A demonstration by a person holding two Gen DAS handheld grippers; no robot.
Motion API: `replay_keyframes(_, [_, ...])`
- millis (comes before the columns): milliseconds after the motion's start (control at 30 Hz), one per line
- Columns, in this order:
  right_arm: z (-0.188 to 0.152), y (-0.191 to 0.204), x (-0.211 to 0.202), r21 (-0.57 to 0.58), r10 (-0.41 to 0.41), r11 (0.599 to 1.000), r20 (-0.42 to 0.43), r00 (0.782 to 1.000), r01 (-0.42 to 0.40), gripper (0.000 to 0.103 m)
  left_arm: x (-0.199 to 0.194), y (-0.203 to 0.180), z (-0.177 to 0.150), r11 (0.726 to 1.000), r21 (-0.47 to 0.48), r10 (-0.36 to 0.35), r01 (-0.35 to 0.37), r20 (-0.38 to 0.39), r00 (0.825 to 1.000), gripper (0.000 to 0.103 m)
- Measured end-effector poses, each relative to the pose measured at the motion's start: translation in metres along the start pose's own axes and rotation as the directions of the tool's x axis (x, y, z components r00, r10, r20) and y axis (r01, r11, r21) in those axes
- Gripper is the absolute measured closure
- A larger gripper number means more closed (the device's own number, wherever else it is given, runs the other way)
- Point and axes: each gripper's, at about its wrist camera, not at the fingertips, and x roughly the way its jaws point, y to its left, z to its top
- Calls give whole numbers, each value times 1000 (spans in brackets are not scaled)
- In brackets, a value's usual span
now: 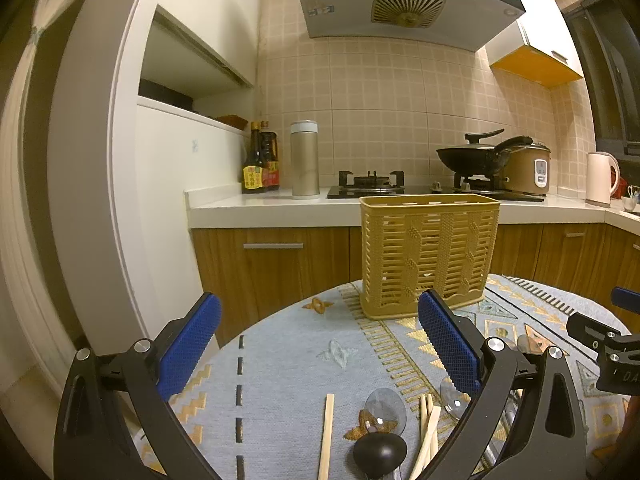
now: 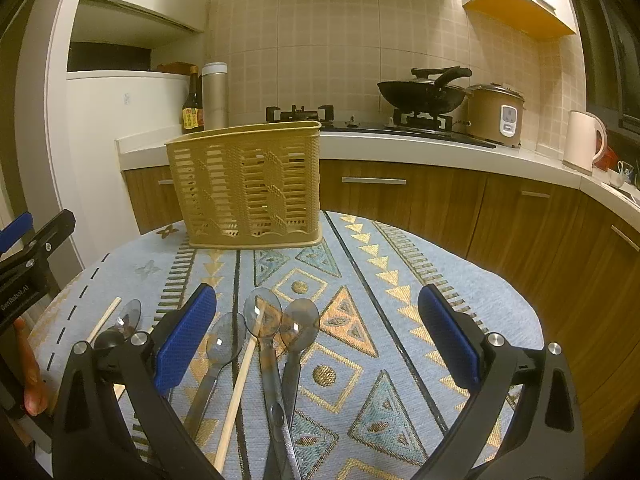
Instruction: Organize utensils
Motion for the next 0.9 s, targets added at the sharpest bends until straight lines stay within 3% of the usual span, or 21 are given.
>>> replay_keyframes(367, [0,2,1,-18,-19,1000,-7,1000,18,7,2,7,-4,1000,-25,-15,15,-15,1000,7])
replay_keyframes(433, [0,3,2,-22,-29,999,-7,1000,29,7,8,13,-2,998,-32,-58,57,-56,997,7])
replay_keyframes(567, [2,0,4,-8,-39,999,-18,999,38,7,24,38,9,987,-42,-161,156,-188,969,10])
replay_keyframes(667, [3,-3,5,8,-48,999,-33,998,48,13,31,45,11,975,-32,-219,219,-282,934,12])
replay_keyframes(767, [7,-8,12,51,-25,998,-90,996,29,25,40,36,5,966,54,-210,253,-402,891,27])
replay_keyframes(800, [9,-9,13,60,-17,998,-108,994,24,30,45,34,1,962,78,-201,263,-450,870,34])
replay_keyframes(867, [14,-9,16,51,-22,998,-146,989,30,37,54,33,-7,952,73,-211,299,-549,809,43])
replay_keyframes(900, [15,-8,16,42,-25,999,-158,987,32,43,59,34,-12,946,43,-234,323,-601,764,46])
